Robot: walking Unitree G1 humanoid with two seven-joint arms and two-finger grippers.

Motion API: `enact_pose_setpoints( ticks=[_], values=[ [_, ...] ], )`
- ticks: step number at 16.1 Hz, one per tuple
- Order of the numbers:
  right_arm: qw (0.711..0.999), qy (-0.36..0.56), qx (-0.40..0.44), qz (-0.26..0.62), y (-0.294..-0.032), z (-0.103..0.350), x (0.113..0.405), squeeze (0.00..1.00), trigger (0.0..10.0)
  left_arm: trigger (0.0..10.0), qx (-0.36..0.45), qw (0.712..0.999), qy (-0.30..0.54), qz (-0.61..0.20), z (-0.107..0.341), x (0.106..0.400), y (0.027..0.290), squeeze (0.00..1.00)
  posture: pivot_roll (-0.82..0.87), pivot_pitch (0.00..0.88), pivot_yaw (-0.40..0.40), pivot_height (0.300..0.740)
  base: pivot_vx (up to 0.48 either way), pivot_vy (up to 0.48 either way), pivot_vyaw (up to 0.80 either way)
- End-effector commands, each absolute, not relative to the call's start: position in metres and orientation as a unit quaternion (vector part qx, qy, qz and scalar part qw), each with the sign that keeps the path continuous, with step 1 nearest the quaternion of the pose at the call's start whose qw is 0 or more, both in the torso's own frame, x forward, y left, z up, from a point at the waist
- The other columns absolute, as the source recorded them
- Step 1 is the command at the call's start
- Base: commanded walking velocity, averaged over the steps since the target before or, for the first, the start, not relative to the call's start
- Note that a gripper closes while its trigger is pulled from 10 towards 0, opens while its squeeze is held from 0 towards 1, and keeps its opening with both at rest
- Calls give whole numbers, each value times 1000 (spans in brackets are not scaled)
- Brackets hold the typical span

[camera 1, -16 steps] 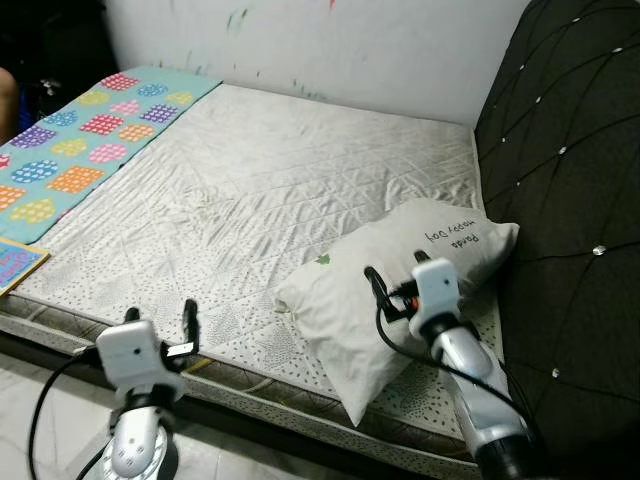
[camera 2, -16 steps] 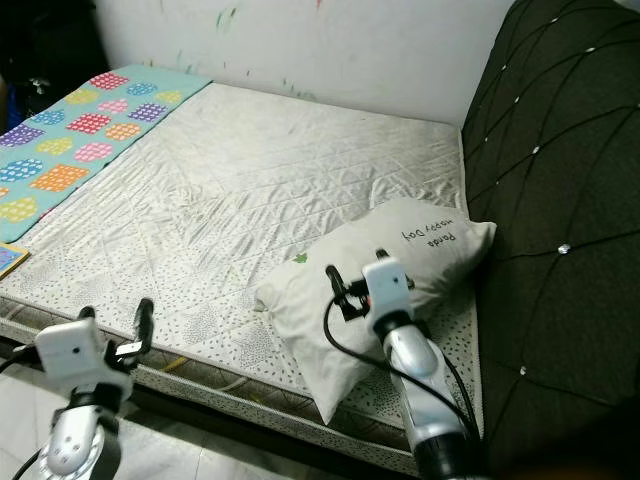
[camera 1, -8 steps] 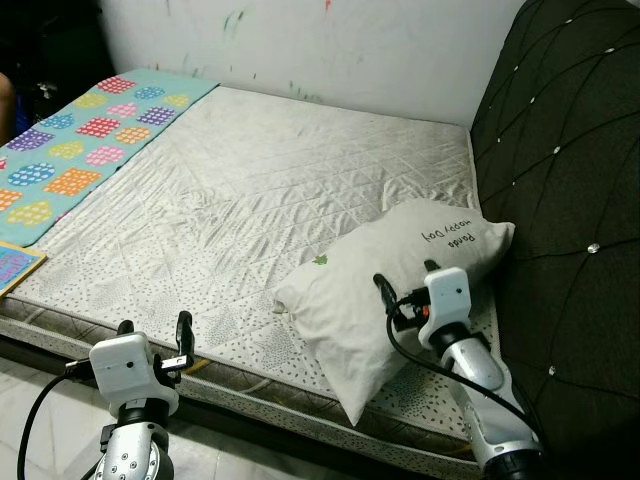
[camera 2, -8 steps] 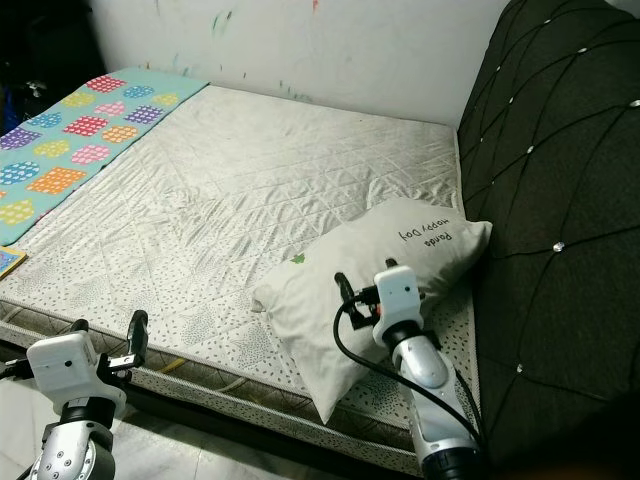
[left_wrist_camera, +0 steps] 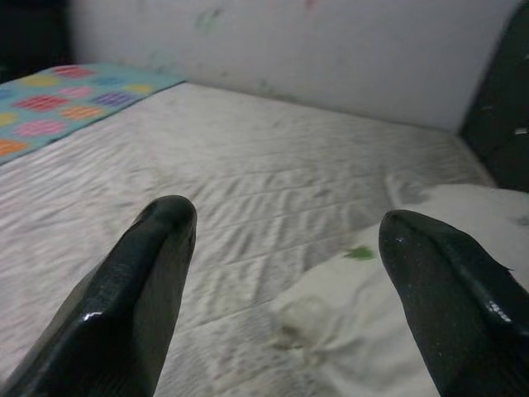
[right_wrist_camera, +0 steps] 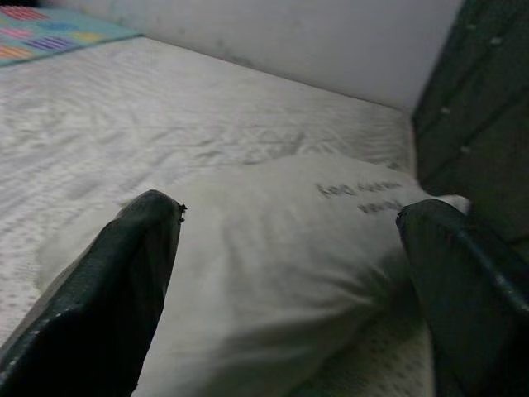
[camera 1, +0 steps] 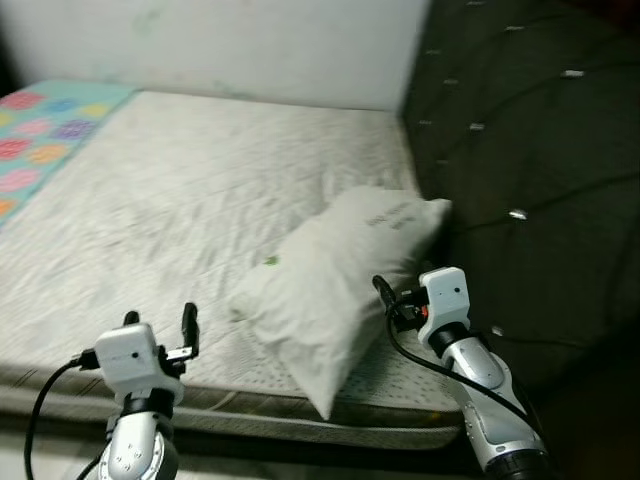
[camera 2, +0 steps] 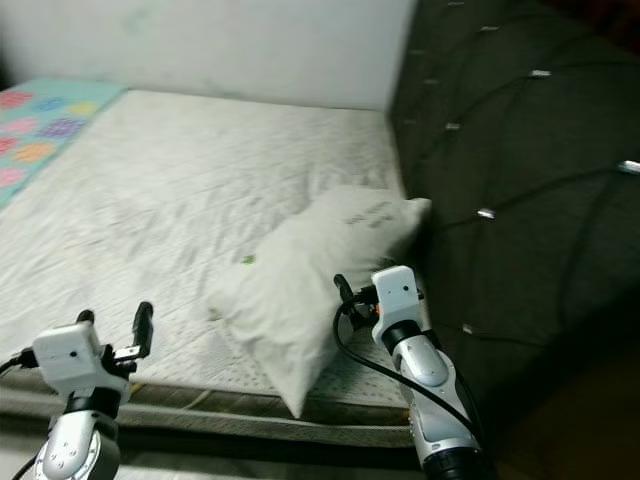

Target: Clean up the room

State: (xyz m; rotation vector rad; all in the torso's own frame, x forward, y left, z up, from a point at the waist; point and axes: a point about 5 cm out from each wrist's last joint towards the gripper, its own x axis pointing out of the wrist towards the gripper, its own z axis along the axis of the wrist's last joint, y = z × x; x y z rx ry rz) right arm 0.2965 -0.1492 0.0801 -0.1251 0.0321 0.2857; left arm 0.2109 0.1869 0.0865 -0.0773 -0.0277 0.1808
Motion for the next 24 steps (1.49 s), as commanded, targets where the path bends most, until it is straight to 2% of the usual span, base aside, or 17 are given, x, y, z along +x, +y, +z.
enact_pose_setpoints(
  ticks=[1, 7, 17, 24],
  values=[
    [987, 1, -65, 145, -147, 89, 300, 0, 10000, 10000, -37, 995, -8, 87, 87, 210, 189, 0, -44, 0, -29, 740, 0, 0, 0],
    [986, 6, -59, 153, -140, 85, 294, 0, 10000, 10000, -39, 996, -4, 84, 86, 208, 187, 0, -40, 0, -31, 731, 0, 0, 0],
    [985, 10, -64, 159, -142, 84, 294, 0, 10000, 10000, -37, 996, 0, 87, 85, 204, 187, 0, -37, 0, -40, 633, 0, 0, 0],
    [985, 10, -73, 159, -145, 85, 296, 0, 10000, 10000, -45, 995, -10, 91, 89, 202, 190, 0, -39, 1, -45, 628, 0, 0, 0]
  ],
)
